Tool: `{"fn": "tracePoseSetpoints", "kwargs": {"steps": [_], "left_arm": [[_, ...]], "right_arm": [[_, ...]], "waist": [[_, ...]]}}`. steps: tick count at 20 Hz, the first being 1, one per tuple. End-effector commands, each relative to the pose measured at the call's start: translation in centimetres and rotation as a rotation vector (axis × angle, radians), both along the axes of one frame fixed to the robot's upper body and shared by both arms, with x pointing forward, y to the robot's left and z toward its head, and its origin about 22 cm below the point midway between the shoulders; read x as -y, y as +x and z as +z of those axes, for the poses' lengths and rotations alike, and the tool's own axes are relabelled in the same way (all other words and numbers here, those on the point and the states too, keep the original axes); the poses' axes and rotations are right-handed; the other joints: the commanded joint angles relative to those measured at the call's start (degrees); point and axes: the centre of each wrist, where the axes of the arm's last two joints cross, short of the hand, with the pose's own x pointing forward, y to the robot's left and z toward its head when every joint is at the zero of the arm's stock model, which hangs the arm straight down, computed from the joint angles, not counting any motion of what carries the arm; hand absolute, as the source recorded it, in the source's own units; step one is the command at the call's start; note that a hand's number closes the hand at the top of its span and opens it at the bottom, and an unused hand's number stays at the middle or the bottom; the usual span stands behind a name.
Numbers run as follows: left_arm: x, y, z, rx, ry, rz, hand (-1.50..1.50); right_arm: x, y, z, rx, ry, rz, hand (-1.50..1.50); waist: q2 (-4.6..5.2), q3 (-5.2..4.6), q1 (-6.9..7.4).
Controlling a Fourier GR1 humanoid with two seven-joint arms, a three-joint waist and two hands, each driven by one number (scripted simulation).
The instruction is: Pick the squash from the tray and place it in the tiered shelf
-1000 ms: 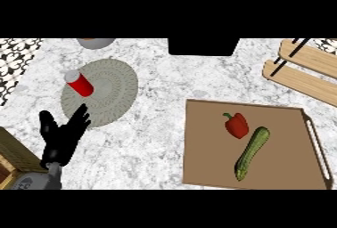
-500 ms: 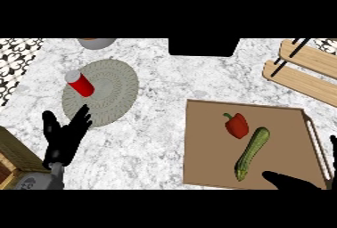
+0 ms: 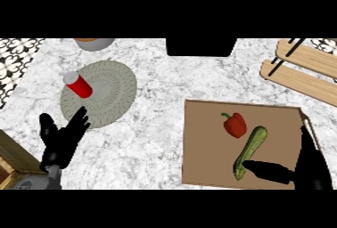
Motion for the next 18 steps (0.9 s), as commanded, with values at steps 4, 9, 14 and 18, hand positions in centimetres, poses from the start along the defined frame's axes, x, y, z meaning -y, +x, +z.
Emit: {"fn": "tracePoseSetpoints", "kwargs": {"steps": [4,9,14,18], "left_arm": [[-0.5,0.5,0.4,0.006,0.000,-0.002,0.00],[0.0,-0.4,0.2,-0.022,-0.003,0.016,0.00],[1.2,-0.4,-1.2,-0.003,-0.024,0.019,0.00],[-1.4,0.7,-0.1,-0.010,0.002,0.013,0.00]], "right_arm": [[-3.1,2.4,-0.2,-0.172,0.003,-0.136,-1.50],[-2.7,2.7,-1.8,-0.202,-0.002,-0.135,-1.50],[-2.5,3.1,-4.7,-0.218,-0.020,-0.164,-1.50],[-3.4,4.2,-4.3,-0.234,-0.045,-0.196,-1.50]], "waist": [[-0.04,0.01,-0.59],[-0.19,0.08,-0.73],[-0.10,0.09,-0.95],[-0.08,0.07,-1.03]]}}
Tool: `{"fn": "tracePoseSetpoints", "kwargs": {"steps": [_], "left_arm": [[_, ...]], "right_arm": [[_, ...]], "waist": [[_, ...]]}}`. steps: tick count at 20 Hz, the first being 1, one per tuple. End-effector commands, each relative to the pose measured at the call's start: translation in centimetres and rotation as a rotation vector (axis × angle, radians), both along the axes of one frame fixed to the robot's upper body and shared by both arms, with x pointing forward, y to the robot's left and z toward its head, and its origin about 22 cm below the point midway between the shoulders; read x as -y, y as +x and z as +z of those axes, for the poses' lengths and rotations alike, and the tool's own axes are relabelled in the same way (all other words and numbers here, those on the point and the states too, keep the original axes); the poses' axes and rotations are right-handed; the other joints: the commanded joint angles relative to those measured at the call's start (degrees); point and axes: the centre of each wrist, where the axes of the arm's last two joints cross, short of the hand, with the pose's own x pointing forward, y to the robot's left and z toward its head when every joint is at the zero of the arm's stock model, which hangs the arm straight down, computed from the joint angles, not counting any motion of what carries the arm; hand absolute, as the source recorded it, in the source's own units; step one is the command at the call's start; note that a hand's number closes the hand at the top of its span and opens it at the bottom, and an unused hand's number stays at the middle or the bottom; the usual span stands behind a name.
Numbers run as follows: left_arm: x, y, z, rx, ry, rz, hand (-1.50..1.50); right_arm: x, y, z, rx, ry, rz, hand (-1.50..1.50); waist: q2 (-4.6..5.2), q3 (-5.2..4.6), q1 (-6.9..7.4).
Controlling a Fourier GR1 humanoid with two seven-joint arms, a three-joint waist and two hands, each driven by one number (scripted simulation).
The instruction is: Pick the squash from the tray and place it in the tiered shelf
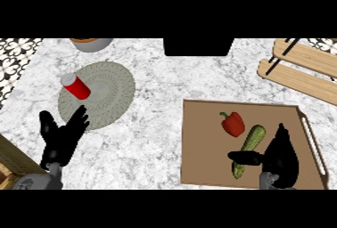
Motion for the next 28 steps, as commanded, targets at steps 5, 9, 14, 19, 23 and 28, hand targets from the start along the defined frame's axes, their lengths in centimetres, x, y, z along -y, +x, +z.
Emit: {"fn": "tracePoseSetpoints", "kwargs": {"steps": [5,9,14,19,23,28], "left_arm": [[-0.8,-1.6,0.5,-0.004,-0.015,0.003,0.00],[0.8,-1.6,-0.4,0.001,0.002,0.003,0.00],[0.3,0.3,-1.5,0.004,0.015,-0.002,0.00],[-1.3,-0.2,1.6,0.008,-0.014,-0.003,0.00],[-0.5,-1.6,-1.0,-0.002,0.003,-0.016,0.00],[-0.6,0.3,1.1,0.021,0.000,-0.011,0.00]], "right_arm": [[0.5,1.4,-0.9,-0.115,-0.026,-0.148,-1.50],[1.5,0.8,-1.8,-0.050,-0.015,-0.145,-1.50],[0.9,0.2,-4.4,-0.075,-0.034,-0.104,-1.50],[0.9,2.7,-5.9,-0.120,0.017,-0.025,1.50],[-0.7,2.6,-6.0,-0.167,0.035,0.141,1.50],[-0.4,3.4,-5.4,-0.050,0.018,0.146,1.50]], "waist": [[-0.10,0.01,0.10],[-0.08,0.02,-0.25],[-0.02,0.01,-0.37],[-0.02,0.05,0.26],[0.06,0.03,0.35],[0.01,0.04,0.02]]}}
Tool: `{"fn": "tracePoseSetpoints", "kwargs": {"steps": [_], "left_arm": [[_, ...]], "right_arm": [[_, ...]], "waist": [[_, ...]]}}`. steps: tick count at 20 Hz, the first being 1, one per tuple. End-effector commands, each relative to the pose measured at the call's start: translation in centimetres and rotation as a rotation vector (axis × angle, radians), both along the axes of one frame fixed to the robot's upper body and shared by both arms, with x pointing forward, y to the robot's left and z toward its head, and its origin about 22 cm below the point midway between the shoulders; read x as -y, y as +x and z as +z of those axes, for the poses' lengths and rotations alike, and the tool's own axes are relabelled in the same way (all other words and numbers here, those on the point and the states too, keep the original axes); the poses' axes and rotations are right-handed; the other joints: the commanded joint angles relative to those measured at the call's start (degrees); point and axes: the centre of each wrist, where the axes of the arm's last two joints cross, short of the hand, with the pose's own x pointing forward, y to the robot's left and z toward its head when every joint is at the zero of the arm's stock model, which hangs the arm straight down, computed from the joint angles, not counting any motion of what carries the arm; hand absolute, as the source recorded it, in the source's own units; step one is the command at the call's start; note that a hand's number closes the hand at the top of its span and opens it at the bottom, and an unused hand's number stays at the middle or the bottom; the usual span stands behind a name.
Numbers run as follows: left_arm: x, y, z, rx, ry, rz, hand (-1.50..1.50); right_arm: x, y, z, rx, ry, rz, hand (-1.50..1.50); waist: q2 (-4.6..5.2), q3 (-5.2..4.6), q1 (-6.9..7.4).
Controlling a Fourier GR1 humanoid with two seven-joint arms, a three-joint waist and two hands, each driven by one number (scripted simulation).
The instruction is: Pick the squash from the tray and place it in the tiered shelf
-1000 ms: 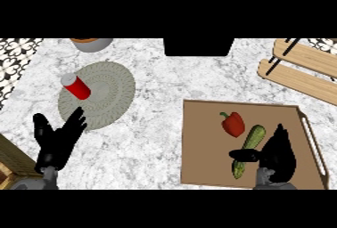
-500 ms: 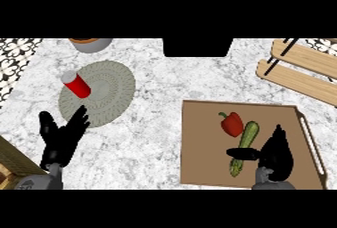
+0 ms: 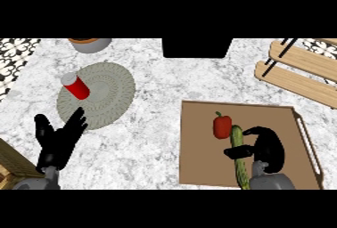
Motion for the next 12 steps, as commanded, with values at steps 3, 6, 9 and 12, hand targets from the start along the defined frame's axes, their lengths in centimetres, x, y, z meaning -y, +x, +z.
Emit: {"fn": "tracePoseSetpoints", "kwargs": {"steps": [3,6,9,12], "left_arm": [[0.4,1.0,0.6,0.010,0.003,0.006,0.00],[-0.7,-0.6,0.4,0.004,0.014,0.008,0.00],[-0.4,-0.3,-0.4,0.009,-0.002,-0.010,0.00],[-0.6,0.3,-1.0,-0.002,0.001,0.010,0.00]], "right_arm": [[-3.6,-0.4,-0.3,0.079,-0.001,0.057,1.50],[-0.4,2.1,1.2,0.083,0.005,0.312,1.50],[2.1,4.0,3.5,0.081,0.023,0.559,1.50],[3.2,5.2,6.0,0.218,0.002,0.609,1.50]], "waist": [[0.84,1.14,0.22],[0.93,1.21,1.13],[1.26,1.22,1.56],[0.98,1.14,0.26]]}}
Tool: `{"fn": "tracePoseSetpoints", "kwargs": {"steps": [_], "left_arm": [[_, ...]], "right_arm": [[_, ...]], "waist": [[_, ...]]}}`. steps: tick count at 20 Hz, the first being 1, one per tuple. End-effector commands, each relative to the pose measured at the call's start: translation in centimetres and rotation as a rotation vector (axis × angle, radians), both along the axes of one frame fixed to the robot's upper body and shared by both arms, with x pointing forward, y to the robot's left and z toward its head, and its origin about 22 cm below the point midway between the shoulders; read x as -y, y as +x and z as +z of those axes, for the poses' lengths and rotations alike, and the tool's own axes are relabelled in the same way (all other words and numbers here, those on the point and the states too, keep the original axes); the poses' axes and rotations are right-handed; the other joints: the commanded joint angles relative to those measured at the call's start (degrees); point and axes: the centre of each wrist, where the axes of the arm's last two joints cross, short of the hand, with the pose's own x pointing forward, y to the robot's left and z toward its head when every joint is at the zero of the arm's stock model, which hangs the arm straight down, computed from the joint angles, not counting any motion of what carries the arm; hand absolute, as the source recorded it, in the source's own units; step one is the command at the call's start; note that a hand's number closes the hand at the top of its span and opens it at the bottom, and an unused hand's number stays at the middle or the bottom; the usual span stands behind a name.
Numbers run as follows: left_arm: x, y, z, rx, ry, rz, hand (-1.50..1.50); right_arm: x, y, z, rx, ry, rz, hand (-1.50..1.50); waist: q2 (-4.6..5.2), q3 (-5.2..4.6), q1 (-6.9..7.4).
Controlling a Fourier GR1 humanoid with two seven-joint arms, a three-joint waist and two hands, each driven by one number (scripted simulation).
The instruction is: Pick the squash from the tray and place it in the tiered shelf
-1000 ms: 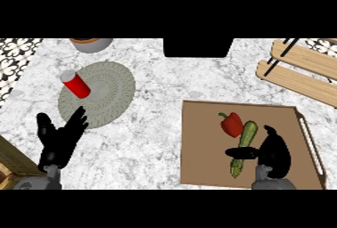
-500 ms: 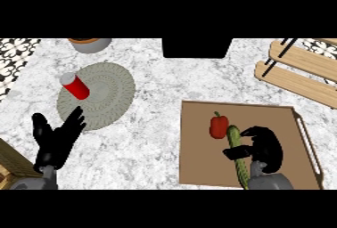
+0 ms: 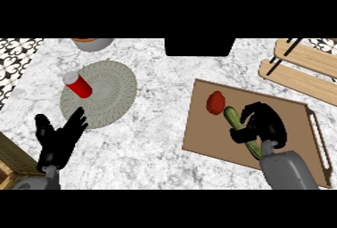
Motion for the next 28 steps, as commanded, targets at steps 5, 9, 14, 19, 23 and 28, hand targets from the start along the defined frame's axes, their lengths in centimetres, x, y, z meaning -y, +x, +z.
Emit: {"fn": "tracePoseSetpoints", "kwargs": {"steps": [5,9,14,19,23,28], "left_arm": [[-0.3,-0.2,0.6,-0.004,0.010,0.008,0.00],[-1.3,-0.5,0.3,-0.007,0.013,0.026,0.00],[0.4,-1.1,-1.3,-0.003,0.005,0.002,0.00],[-0.4,0.7,1.1,-0.003,0.000,0.020,0.00],[0.6,-1.5,-1.6,-0.008,0.001,-0.005,0.00],[-0.1,-0.8,1.6,0.005,0.003,-0.005,0.00]], "right_arm": [[2.5,1.6,9.9,0.348,-0.028,0.083,1.50],[1.0,-0.3,15.7,0.467,-0.084,-0.005,1.50],[2.9,-2.2,21.6,0.521,-0.130,-0.096,1.50],[5.3,-1.2,27.3,0.542,-0.139,-0.165,1.50],[8.0,-1.4,30.5,0.574,-0.141,-0.228,1.50],[11.7,0.9,33.2,0.608,-0.114,-0.297,1.50]], "waist": [[-0.32,0.09,-0.57],[-0.46,0.03,-0.97],[-0.28,0.05,-0.80],[-0.16,0.07,-0.38],[-0.18,0.07,-0.31],[-0.13,0.11,0.41]]}}
